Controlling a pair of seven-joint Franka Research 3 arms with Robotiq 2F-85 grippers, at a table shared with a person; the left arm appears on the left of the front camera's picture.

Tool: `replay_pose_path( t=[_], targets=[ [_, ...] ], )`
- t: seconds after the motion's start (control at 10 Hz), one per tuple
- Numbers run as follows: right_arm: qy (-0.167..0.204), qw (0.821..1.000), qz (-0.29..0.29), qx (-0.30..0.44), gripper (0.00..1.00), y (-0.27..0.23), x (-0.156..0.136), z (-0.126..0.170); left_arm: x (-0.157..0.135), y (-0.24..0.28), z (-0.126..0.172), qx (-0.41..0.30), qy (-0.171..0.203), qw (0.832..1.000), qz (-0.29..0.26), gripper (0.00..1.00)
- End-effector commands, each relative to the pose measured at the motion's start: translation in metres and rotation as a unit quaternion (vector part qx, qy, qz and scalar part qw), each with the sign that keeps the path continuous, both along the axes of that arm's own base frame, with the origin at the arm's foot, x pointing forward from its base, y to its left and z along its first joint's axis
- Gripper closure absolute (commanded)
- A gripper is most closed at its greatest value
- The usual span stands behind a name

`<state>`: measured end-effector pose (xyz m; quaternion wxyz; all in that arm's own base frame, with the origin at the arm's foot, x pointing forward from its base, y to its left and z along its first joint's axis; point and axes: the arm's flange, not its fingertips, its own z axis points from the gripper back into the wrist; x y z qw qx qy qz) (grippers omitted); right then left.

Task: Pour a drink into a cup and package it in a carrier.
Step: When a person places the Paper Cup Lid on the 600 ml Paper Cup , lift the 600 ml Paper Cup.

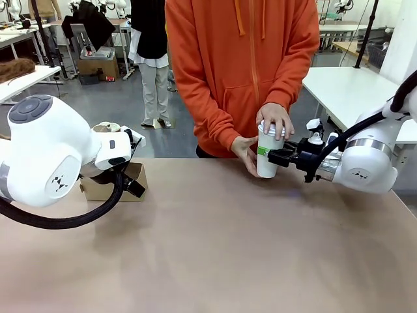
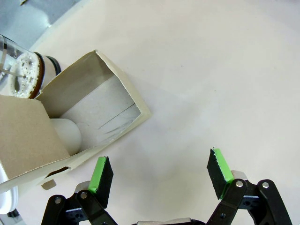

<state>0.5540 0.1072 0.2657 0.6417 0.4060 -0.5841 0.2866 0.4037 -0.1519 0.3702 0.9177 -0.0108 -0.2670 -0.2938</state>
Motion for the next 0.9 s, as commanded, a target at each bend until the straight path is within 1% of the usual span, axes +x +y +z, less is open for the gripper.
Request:
replay_pose_path(
  t=[0.0,0.8],
  targets=[
    [-0.003,1.000,0.001,0.004,0.20,0.0003,0.0003,0.0025,-0.0002,0.0002,0.0003,-0.001,0.000,1.000,0.000,0.00],
    [-0.003,1.000,0.001,0.004,0.20,0.0003,0.0003,0.0025,-0.0002,0.0002,0.0003,-0.001,0.000,1.000,0.000,0.00]
  ],
)
